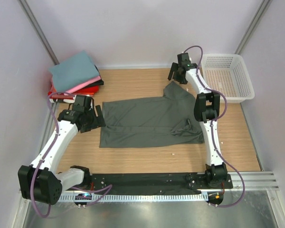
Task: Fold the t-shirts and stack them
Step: Fold the tshirt
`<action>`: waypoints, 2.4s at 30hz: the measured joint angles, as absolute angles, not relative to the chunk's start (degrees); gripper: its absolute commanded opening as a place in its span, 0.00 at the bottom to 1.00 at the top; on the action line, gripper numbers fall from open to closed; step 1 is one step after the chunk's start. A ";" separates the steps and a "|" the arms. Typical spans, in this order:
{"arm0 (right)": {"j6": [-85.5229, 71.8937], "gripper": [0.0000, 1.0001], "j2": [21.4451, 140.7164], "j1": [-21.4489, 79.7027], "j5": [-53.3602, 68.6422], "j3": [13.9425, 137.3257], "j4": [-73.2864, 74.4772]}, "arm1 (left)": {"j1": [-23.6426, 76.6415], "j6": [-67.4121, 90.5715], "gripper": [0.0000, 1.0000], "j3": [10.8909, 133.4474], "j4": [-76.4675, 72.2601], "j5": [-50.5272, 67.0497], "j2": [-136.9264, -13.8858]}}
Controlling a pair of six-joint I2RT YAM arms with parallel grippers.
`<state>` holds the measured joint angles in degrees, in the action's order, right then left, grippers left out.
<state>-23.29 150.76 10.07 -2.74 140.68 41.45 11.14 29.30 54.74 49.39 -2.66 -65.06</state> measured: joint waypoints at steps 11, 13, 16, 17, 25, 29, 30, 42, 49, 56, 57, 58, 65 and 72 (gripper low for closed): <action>-20.40 0.09 150.43 13.02 -5.37 136.99 36.18 | 11.14 29.30 0.74 54.74 48.99 -2.26 -66.13; -20.16 0.01 149.62 13.02 -5.85 135.15 34.70 | 11.11 29.34 0.62 54.74 48.93 -2.28 -66.63; -20.01 0.02 147.39 12.99 -6.94 130.82 32.18 | 11.14 29.61 0.56 54.85 48.71 -2.33 -67.85; -19.88 0.01 146.17 13.02 -7.57 128.66 31.38 | 11.14 29.71 0.56 55.13 48.60 -2.33 -68.75; -18.55 0.01 133.43 12.10 -16.93 111.96 30.44 | 12.75 33.41 0.57 69.25 47.20 -4.86 -84.03; -18.15 0.01 125.80 9.89 -17.96 104.31 29.02 | 13.87 34.52 0.56 81.47 45.91 -8.16 -94.72; -18.11 0.01 124.42 9.41 -18.00 103.13 28.53 | 13.98 34.61 0.56 84.07 46.26 -8.93 -97.08; -18.09 0.01 123.09 7.92 -16.01 99.02 26.57 | 13.45 34.87 0.51 106.28 49.12 -16.60 -126.06; -18.11 0.01 123.09 8.03 -14.81 98.98 26.24 | 12.80 34.09 0.46 110.98 49.78 -18.04 -130.41; -18.11 0.01 123.09 8.03 -14.15 98.85 26.06 | 12.16 34.06 0.43 110.98 49.63 -18.44 -131.11; -18.11 0.01 123.09 8.05 -14.11 98.78 26.02 | 12.10 34.11 0.38 110.98 49.56 -18.39 -131.46; -18.11 0.01 123.09 8.05 -14.00 98.74 26.02 | 12.10 34.15 0.36 110.98 49.56 -18.37 -131.83; -18.11 0.01 123.09 8.03 -13.61 98.70 25.69 | 12.10 34.52 0.00 111.00 48.75 -18.00 -133.12; -18.13 0.01 123.09 8.03 -12.60 98.83 25.74 | 12.08 34.24 0.00 111.66 49.17 -17.98 -133.01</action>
